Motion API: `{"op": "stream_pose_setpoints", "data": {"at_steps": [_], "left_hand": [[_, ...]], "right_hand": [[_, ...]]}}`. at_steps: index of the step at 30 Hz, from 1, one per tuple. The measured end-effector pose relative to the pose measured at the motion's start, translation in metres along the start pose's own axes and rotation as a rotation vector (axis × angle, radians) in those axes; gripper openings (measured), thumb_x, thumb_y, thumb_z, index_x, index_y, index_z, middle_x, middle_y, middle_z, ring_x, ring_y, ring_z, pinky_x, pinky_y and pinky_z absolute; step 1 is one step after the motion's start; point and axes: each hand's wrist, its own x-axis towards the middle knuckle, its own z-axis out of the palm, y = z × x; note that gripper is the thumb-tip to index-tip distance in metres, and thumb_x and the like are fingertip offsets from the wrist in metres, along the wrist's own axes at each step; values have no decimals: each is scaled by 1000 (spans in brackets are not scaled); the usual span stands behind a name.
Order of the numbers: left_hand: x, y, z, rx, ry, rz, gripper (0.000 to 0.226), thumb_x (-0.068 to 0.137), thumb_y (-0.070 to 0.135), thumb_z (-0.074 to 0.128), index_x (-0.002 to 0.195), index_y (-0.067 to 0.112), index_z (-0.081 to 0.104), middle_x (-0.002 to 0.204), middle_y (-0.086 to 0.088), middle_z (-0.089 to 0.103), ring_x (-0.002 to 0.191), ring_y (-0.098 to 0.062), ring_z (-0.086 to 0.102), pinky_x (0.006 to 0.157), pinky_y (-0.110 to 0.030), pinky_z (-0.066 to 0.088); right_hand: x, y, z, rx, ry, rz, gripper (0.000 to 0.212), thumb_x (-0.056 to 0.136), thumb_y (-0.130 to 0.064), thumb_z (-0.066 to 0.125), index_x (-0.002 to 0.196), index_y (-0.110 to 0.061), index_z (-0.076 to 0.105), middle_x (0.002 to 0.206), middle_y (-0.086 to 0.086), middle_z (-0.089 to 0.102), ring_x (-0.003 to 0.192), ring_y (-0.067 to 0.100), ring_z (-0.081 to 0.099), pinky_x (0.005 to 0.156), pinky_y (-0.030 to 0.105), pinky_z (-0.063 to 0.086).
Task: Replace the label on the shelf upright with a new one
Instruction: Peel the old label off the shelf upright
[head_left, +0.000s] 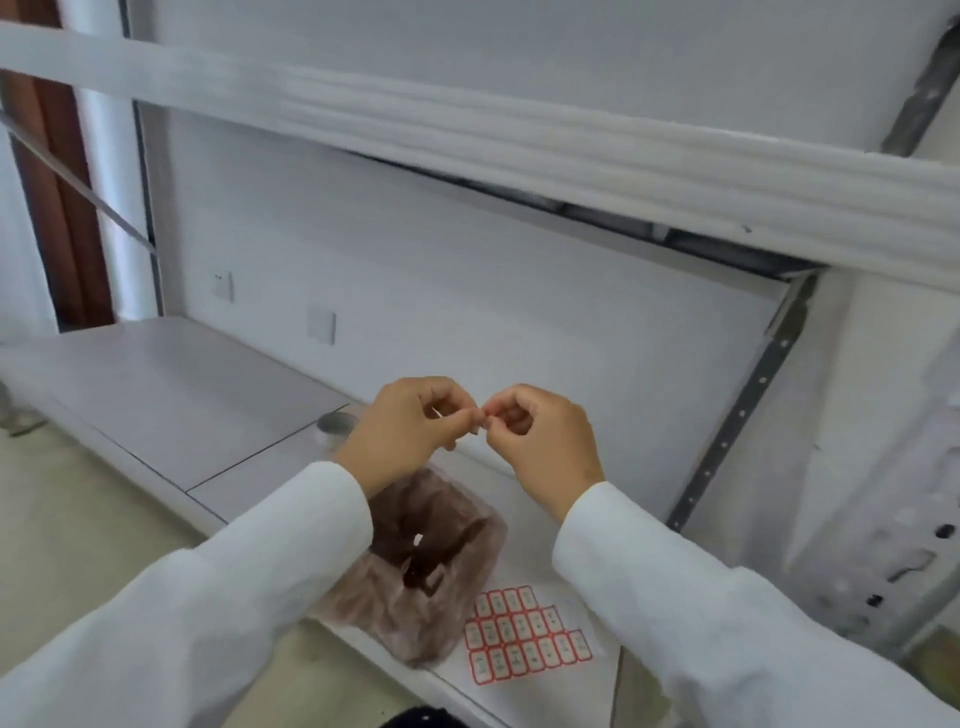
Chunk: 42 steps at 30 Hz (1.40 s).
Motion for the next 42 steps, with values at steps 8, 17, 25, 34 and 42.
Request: {"op": "stream_pose_setpoints", "data": {"at_steps": [8,17,25,34,42], "left_hand": [[2,-88,-4,158,-76,-271,19,79,13,69,64,23,66,48,8,58,43,1,50,49,-8,40],[-3,-131,-17,223,-54,-385,16,86,20,63,72,29,66,65,8,64,59,-5,60,66,-21,47],[4,-130,-26,206,-37,-401,14,85,22,59,78,22,71,73,-3,70,66,-11,62,73,-27,49],[15,-72,-13,227,-69,-267,20,88,26,57,77,15,69,82,-4,72,77,-21,67,76,-30,48],[17,73,24,203,-212,101,12,90,26,55,83,23,64,76,8,70,73,-12,66,79,-36,55]], "right_hand": [[11,59,88,110,-151,305,22,77,-23,70,87,-27,51,69,-7,62,73,13,57,69,24,43],[17,104,123,-265,-434,338,27,87,-18,52,81,-34,72,106,-7,69,98,18,62,84,29,48],[24,107,129,-262,-505,285,16,85,-26,57,82,-39,65,88,-15,65,90,14,62,88,37,50],[31,67,60,-246,-385,166,17,86,-24,53,99,-27,64,85,-12,57,89,17,59,82,29,47],[2,-14,-86,-404,-139,-38,19,88,-31,49,92,-23,65,85,-10,58,83,14,57,73,27,46]]}}
